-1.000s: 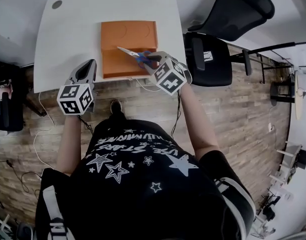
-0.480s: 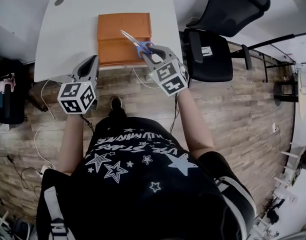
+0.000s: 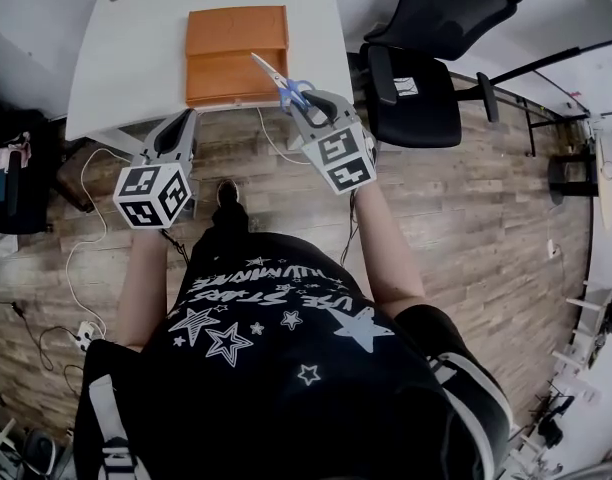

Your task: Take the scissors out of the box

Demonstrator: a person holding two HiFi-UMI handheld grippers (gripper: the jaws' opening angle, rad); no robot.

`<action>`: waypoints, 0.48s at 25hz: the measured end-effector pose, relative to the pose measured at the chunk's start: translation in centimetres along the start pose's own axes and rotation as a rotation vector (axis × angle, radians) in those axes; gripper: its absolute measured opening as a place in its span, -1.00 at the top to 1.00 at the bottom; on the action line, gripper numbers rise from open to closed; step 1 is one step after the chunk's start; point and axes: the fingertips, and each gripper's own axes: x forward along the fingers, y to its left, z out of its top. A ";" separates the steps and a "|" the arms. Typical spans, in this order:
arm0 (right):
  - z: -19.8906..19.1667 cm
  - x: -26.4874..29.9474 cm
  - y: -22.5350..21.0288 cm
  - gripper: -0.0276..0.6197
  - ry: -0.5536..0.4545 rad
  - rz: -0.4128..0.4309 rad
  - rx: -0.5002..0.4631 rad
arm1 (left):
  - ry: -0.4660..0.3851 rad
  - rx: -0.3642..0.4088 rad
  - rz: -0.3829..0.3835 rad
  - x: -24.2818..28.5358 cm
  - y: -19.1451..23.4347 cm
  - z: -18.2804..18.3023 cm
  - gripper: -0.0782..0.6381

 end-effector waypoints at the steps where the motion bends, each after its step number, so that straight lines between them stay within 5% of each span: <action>1: -0.3 -0.6 0.3 0.60 0.003 0.000 0.000 | 0.002 0.000 0.001 -0.4 -0.4 -0.2 0.73; 12: -3.8 -5.4 3.5 0.60 0.038 0.023 0.016 | 0.014 -0.011 0.006 -4.2 -4.2 -2.9 0.73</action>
